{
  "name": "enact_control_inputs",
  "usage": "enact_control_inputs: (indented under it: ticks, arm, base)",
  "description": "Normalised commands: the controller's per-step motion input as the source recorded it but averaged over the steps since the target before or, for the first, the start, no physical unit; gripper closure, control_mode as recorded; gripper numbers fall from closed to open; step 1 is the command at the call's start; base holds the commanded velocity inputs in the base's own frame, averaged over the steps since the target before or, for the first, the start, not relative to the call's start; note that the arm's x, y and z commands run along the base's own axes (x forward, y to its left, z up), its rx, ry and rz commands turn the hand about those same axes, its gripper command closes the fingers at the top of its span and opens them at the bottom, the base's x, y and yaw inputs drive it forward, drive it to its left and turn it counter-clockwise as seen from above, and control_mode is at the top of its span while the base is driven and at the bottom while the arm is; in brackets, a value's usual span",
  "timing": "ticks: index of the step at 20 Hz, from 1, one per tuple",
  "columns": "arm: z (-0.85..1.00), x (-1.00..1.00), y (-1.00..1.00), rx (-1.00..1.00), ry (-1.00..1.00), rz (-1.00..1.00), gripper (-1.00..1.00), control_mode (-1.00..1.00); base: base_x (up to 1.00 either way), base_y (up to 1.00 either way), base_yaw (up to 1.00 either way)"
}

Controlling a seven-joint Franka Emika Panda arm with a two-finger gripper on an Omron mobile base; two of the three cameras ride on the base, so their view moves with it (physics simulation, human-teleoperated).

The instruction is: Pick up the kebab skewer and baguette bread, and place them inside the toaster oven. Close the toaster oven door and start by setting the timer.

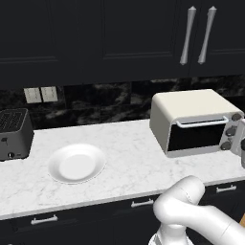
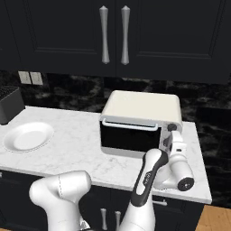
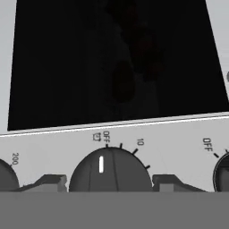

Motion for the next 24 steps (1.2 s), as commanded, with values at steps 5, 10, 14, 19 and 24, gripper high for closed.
enact_control_inputs:
  ticks: [5, 10, 14, 19, 24]
  arm:
    - [0.10, 0.03, 0.00, 0.16, 0.00, -0.01, 1.00, -1.00]
    - [0.11, 0.00, 0.00, 0.28, 0.00, -0.03, 1.00, -1.00]
    - [0.03, -0.03, 0.05, 0.42, 0.00, -0.09, 1.00, -1.00]
    - [0.06, 0.00, 0.08, 0.48, 0.00, -0.15, 1.00, -1.00]
    - [0.09, 0.00, 0.08, 0.55, 0.04, -0.22, 1.00, -1.00]
  base:
    - [0.00, 0.00, 0.00]
    - [0.00, 0.00, 0.00]
    - [0.00, 0.00, 0.00]
    - [0.00, 0.00, 0.00]
    - [0.00, 0.00, 0.00]
